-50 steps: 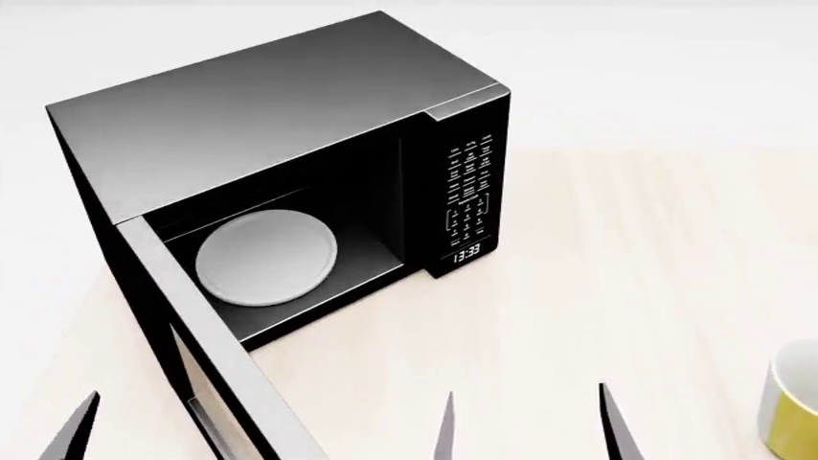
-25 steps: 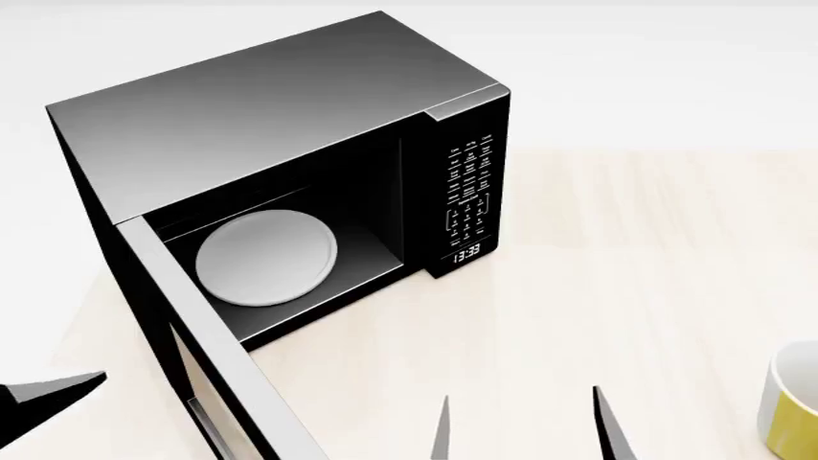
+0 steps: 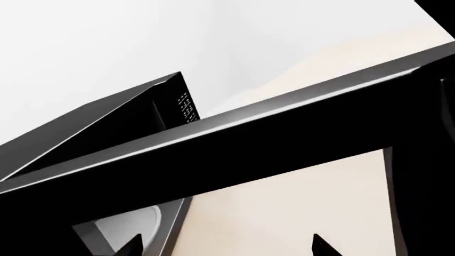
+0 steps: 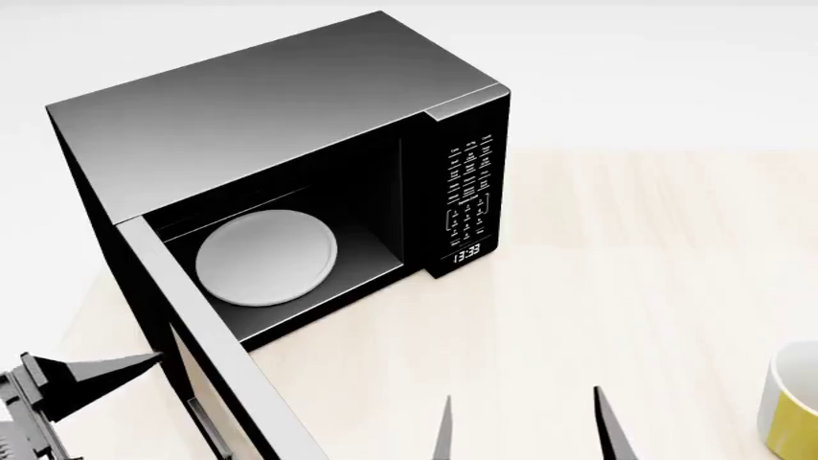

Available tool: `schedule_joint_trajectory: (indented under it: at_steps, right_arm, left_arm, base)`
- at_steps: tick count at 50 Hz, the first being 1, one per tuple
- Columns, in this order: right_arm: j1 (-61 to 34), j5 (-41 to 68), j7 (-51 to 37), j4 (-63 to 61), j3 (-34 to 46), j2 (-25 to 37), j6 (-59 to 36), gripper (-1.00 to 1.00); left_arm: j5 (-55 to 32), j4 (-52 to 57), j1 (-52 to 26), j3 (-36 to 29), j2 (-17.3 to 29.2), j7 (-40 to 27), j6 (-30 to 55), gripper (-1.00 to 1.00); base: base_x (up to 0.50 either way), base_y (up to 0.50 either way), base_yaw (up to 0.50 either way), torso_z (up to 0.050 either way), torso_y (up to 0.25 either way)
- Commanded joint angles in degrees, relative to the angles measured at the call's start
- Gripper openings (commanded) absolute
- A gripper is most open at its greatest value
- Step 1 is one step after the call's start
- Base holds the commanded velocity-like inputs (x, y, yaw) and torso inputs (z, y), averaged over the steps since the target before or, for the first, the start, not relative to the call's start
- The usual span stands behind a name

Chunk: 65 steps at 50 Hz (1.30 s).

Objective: Close the microwave.

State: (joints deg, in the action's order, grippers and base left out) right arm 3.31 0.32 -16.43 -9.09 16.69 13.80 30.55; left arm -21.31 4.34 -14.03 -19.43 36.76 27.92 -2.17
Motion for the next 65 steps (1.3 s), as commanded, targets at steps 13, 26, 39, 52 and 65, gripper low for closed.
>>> schedule_joint_trajectory:
  at_steps: [13, 26, 39, 52, 65]
  right_arm:
    - [-0.3, 0.7, -0.5, 0.5, 0.5, 0.5, 0.0, 1.0]
    - [-0.5, 1.1, -0.7, 0.4, 0.9, 0.8, -0.5, 1.0]
    - [-0.5, 1.4, -0.9, 0.5, 1.2, 1.1, -0.7, 1.0]
    - [-0.8, 1.8, -1.1, 1.1, 1.5, 1.3, -0.4, 1.0]
    - [-0.8, 1.9, -1.3, 1.2, 1.8, 1.6, -0.3, 1.0]
  left_arm:
    - [3.8, -6.9, -2.4, -3.1, -6.3, -0.4, -4.9, 1.0]
    - [5.3, -11.3, -4.4, -3.0, -9.5, -2.0, -7.8, 1.0]
    - [6.1, -13.6, -5.7, -3.5, -11.3, -2.6, -8.9, 1.0]
    - [6.8, -15.8, -7.3, -3.8, -13.2, -3.4, -10.1, 1.0]
    - [7.8, -17.8, -8.3, -4.2, -14.6, -4.3, -11.6, 1.0]
  base:
    - [0.0, 0.0, 0.0, 0.0, 0.0]
    - [0.0, 0.0, 0.0, 0.0, 0.0]
    - [0.0, 0.0, 0.0, 0.0, 0.0]
    - [0.0, 0.0, 0.0, 0.0, 0.0]
    - [0.0, 0.0, 0.0, 0.0, 0.0]
